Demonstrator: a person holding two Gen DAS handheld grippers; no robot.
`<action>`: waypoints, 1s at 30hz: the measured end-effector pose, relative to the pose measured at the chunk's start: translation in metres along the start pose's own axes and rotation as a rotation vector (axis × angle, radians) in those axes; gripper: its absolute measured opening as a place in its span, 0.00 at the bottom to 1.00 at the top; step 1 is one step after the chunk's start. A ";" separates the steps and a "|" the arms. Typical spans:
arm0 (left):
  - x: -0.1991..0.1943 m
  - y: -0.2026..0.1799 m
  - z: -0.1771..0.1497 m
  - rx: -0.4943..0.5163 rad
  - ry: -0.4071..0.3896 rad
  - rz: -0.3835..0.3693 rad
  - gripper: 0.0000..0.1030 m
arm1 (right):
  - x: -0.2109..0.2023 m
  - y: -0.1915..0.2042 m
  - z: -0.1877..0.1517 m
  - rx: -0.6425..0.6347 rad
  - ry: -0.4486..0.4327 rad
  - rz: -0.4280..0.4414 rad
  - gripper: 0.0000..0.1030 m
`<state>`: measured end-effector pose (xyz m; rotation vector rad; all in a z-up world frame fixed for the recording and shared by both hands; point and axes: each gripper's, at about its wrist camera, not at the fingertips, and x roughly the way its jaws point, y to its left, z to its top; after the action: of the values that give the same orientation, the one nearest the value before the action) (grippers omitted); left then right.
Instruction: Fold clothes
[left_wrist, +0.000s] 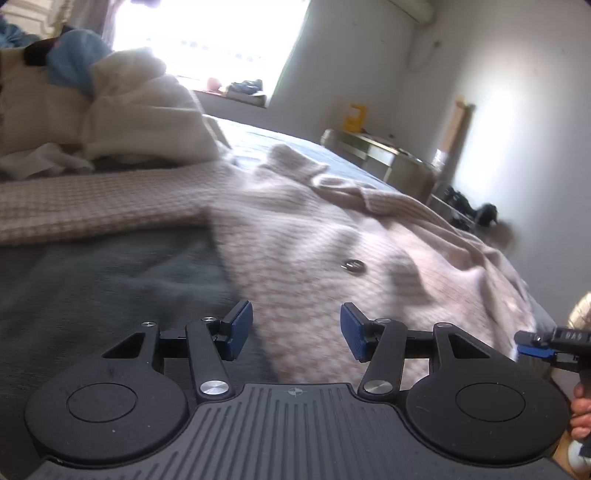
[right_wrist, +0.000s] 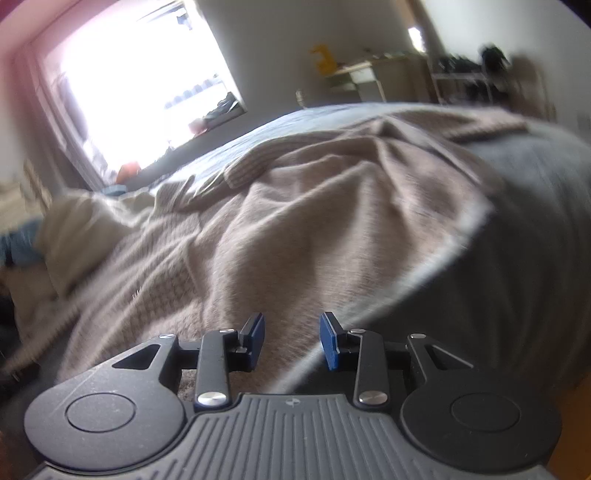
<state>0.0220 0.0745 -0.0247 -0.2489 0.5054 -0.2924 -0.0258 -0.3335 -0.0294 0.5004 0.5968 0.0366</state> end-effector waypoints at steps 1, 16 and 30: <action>-0.001 -0.008 -0.002 0.013 0.006 -0.008 0.52 | -0.004 -0.011 0.000 0.059 0.012 0.021 0.39; 0.053 -0.193 -0.042 0.593 0.136 -0.398 0.61 | 0.012 -0.124 0.017 0.547 -0.041 0.221 0.40; 0.126 -0.244 -0.060 0.668 0.225 -0.273 0.27 | 0.046 -0.144 0.066 0.344 -0.083 0.099 0.15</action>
<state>0.0444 -0.2040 -0.0564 0.3728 0.5684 -0.7401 0.0327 -0.4818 -0.0734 0.8610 0.4978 0.0067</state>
